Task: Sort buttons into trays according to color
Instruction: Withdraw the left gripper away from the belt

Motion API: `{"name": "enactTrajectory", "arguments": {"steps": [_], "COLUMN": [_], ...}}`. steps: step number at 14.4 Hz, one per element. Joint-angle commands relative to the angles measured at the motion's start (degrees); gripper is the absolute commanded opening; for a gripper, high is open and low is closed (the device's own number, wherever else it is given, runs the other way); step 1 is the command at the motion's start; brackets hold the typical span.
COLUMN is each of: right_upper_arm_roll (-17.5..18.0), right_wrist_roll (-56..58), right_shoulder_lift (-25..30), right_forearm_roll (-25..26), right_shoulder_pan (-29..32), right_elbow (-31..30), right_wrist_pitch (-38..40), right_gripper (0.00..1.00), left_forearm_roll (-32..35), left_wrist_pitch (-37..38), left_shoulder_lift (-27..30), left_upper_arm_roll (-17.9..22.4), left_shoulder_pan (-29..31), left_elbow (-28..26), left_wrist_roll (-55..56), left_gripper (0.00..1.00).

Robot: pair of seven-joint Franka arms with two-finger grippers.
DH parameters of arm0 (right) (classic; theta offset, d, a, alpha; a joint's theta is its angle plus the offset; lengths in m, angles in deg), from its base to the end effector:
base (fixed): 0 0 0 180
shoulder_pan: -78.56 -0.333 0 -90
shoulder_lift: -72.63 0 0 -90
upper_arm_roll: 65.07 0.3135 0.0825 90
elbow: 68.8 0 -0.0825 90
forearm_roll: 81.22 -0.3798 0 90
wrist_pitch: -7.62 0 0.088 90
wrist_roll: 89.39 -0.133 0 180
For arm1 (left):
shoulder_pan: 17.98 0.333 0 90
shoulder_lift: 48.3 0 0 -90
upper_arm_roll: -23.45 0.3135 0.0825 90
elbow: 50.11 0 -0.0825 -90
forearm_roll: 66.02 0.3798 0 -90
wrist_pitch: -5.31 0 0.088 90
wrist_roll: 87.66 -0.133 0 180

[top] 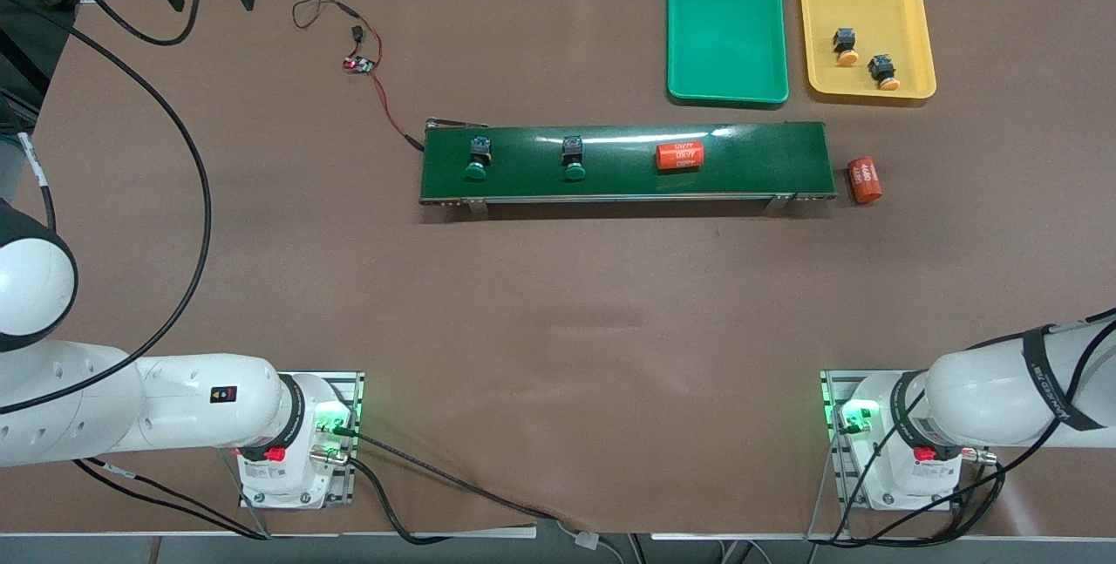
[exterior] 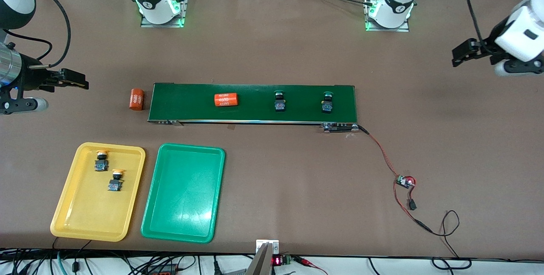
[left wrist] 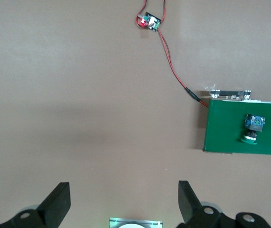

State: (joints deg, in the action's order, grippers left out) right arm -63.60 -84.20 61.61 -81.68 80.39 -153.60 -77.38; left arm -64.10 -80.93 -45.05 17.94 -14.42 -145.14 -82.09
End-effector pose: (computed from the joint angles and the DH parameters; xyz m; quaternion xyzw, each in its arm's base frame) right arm 0.5886 -0.0038 0.5214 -0.9946 -0.0419 0.0938 0.0110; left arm 0.5214 -0.0144 0.5804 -0.9981 -0.0320 0.0471 0.0226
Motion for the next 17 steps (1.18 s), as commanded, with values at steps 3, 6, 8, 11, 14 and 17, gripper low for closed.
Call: {"name": "enactTrajectory", "arguments": {"steps": [3, 6, 8, 11, 14, 17], "right_upper_arm_roll": [0.1, 0.1, -0.2, -0.2, 0.2, 1.2], "right_wrist_roll": [-0.5, 0.0, 0.3, 0.1, -0.6, -2.2], "right_shoulder_lift": [0.1, 0.1, 0.2, 0.4, 2.8, 5.6], "right_forearm_roll": [-0.9, -0.9, -0.9, -1.0, -2.9, -3.8], "right_shoulder_pan": [0.1, 0.3, 0.1, -0.1, -0.6, -0.6], "right_elbow": [-0.8, -0.9, -0.8, -1.2, -7.1, -13.7], "right_wrist_pitch": [-1.9, -1.6, -1.8, -2.2, -7.2, -12.7], "right_gripper": [1.00, 1.00, 1.00, 1.00, 1.00, 1.00], "left_forearm_roll": [-0.7, -0.5, -0.4, -0.4, -0.5, -0.7], "left_wrist_pitch": [2.2, 2.3, 1.9, 2.1, 2.3, 2.3], "left_shoulder_lift": [-3.1, -3.7, -4.0, -4.0, -4.0, -4.0], "left_upper_arm_roll": [0.3, -0.1, -0.2, -0.4, -0.5, -0.6], "left_shoulder_pan": [-0.4, -1.0, -0.8, -0.8, -0.9, -1.0], "left_elbow": [8.7, 9.8, 9.8, 9.8, 9.8, 9.9], "left_wrist_roll": [-1.1, -4.3, -4.5, -4.6, -4.5, -4.4], "left_gripper": [1.00, 1.00, 1.00, 1.00, 1.00, 1.00]}}
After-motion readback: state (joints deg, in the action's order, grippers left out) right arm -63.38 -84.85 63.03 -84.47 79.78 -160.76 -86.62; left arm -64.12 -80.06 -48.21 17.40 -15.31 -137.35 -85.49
